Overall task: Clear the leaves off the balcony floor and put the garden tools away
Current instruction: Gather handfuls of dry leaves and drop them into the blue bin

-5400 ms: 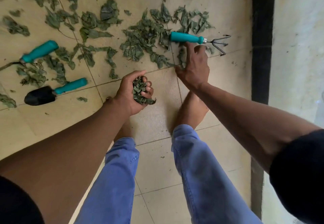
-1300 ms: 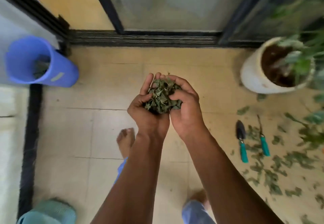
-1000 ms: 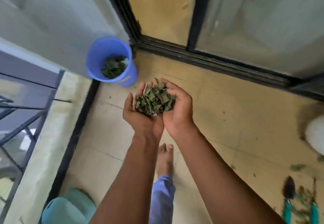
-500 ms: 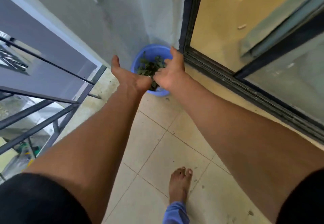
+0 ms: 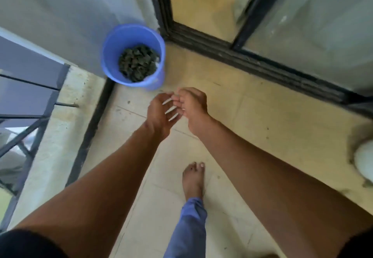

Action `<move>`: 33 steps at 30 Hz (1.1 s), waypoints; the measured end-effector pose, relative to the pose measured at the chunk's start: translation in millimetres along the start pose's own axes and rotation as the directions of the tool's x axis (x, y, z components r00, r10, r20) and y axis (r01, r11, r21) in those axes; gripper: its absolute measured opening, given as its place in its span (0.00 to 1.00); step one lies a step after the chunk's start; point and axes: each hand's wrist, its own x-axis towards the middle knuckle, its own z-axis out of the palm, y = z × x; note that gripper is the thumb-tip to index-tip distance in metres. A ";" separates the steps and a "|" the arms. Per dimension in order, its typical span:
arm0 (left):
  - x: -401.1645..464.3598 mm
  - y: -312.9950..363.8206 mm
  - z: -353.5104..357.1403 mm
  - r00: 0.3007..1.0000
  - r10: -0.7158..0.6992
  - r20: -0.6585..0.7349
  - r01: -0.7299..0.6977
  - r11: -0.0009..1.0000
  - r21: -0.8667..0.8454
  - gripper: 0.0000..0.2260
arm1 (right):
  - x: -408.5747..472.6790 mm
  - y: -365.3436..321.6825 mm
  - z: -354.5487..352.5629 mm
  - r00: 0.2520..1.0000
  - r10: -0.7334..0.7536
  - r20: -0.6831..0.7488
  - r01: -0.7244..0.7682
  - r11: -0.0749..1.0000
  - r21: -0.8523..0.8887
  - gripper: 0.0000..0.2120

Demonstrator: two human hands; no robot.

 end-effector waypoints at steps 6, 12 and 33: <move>-42.6 -158.5 78.1 0.976 -0.212 0.043 0.159 0.839 0.520 0.09 | -50.7 108.7 -170.6 0.942 0.074 -0.328 -0.046 0.995 0.092 0.05; -96.0 -309.3 136.5 0.923 -0.373 0.092 0.134 0.536 0.834 0.14 | -126.2 217.8 -334.2 0.817 0.191 -0.544 -0.125 0.980 0.155 0.07; -282.0 -714.2 275.6 0.847 -0.498 0.188 -0.353 -0.262 0.898 0.08 | -351.1 488.3 -694.4 0.597 0.383 -0.705 -0.261 0.924 0.281 0.12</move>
